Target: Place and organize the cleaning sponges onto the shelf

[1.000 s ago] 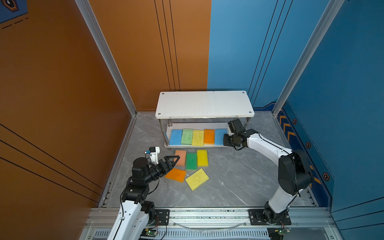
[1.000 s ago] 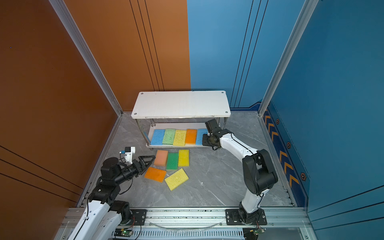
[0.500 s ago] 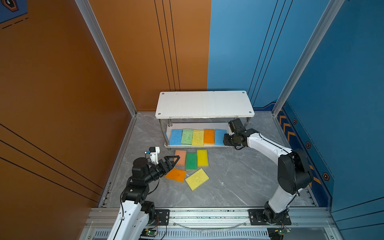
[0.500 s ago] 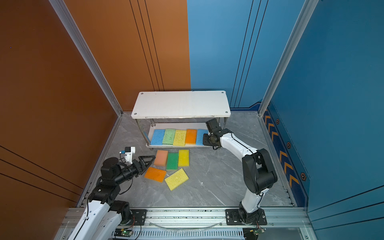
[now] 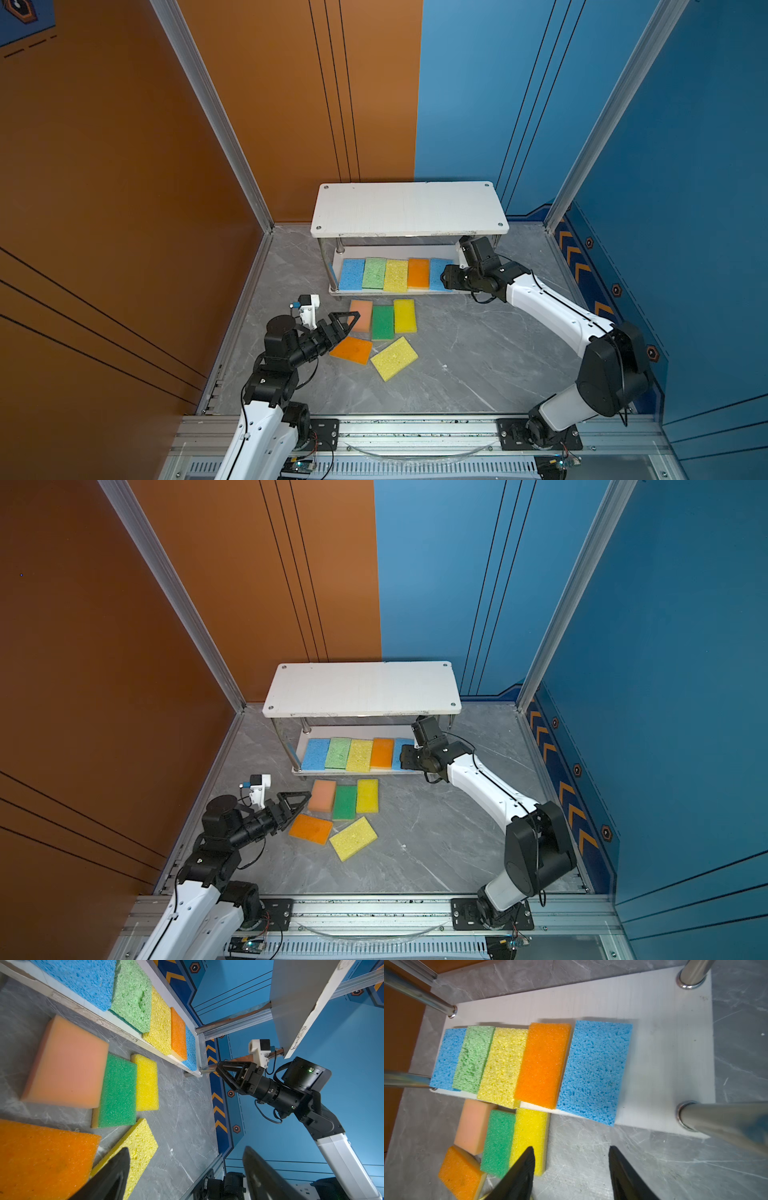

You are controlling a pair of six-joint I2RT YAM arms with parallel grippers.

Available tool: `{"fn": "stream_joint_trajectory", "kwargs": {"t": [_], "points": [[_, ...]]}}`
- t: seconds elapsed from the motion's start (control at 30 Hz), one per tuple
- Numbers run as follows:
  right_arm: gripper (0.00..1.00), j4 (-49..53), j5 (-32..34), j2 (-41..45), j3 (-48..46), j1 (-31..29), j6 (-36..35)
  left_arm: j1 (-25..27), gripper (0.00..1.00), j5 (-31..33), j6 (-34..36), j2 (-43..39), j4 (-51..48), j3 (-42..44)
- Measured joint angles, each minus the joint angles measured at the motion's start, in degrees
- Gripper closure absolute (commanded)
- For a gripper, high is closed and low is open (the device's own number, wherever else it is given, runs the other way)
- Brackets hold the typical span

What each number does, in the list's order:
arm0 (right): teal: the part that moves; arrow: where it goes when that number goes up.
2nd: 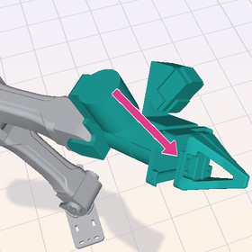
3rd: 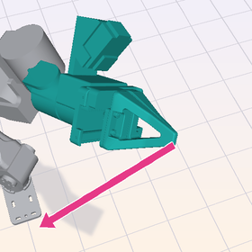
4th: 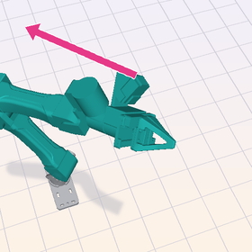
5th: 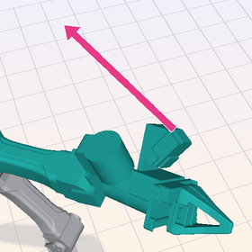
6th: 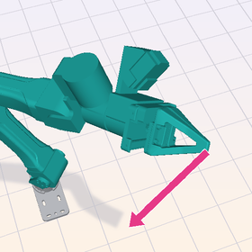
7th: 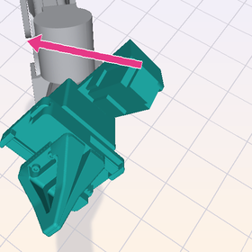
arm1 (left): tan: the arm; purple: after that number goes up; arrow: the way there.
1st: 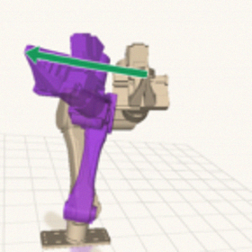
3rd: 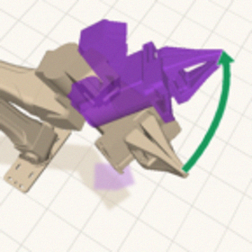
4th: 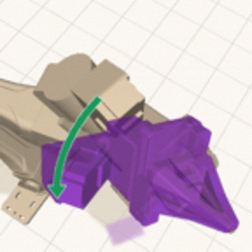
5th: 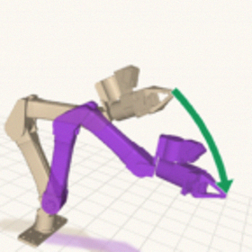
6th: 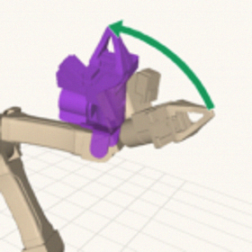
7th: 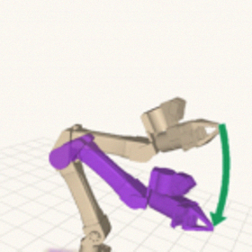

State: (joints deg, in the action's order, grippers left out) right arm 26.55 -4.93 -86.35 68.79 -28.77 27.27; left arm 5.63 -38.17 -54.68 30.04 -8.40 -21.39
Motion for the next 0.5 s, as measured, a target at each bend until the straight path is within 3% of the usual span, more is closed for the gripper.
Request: {"fn": "stream_joint_trajectory", "kwargs": {"t": [0.23, 0.5], "points": [[0.37, 0.02, -2.93, 6.45, -8.31, -5.29, 3.19, 0.00, 0.07, 2.19, 5.88, 4.39, -9.53, -1.33], [0.37, -0.35, -4.81, 9.79, -14.23, -9.09, 6.54, 1.60, 0.12, 11.52, 15.85, 23.12, -17.79, -12.02]]}}
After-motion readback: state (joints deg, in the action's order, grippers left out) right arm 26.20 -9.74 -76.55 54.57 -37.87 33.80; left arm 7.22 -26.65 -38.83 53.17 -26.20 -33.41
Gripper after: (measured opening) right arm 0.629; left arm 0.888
